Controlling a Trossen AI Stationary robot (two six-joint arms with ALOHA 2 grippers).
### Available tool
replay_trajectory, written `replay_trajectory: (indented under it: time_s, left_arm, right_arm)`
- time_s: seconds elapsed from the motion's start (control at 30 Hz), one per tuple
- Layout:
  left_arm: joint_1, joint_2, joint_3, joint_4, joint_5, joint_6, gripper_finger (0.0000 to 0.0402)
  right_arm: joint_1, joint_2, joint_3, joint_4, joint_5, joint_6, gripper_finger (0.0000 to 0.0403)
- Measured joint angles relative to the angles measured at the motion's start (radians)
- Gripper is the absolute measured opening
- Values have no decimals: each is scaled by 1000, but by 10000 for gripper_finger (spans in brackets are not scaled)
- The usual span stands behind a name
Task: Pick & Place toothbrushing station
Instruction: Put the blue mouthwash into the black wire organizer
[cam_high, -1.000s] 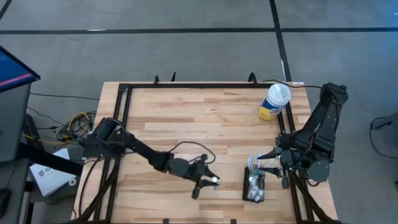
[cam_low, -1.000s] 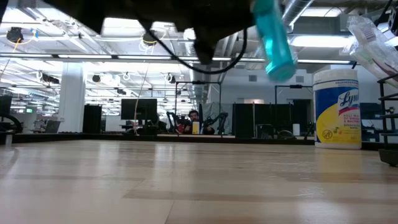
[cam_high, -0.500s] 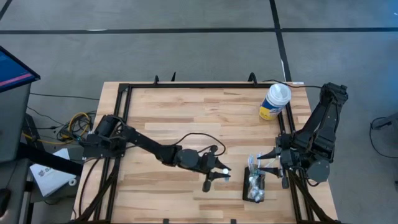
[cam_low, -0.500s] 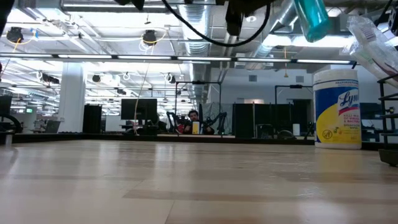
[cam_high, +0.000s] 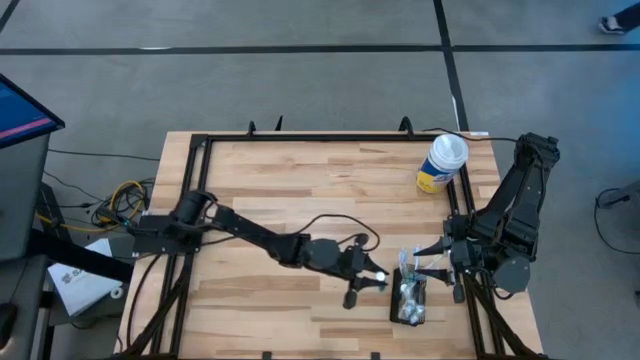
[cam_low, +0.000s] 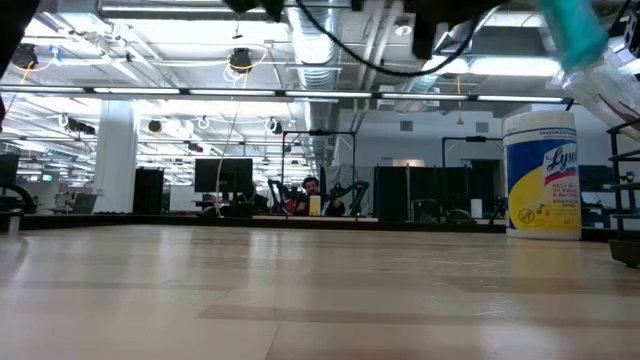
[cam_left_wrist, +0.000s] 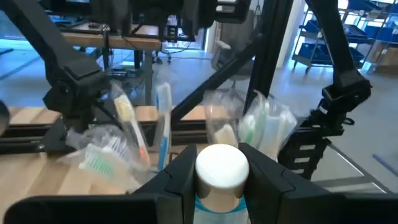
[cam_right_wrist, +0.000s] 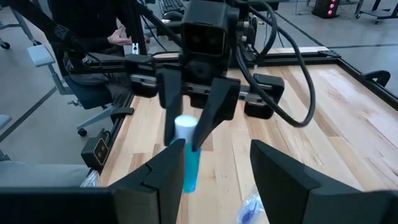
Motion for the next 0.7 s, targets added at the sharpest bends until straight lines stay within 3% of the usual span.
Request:
replay_trajectory:
  time_s: [0.33,0.7]
  left_arm:
    - [4,107,155,-15,42,4,88]
    - [4,118,165,-2,40,2,88]
  right_arm:
    - [2,-1,0,1,0,0,171]
    - [2,-1,0,-2,0,-2,171]
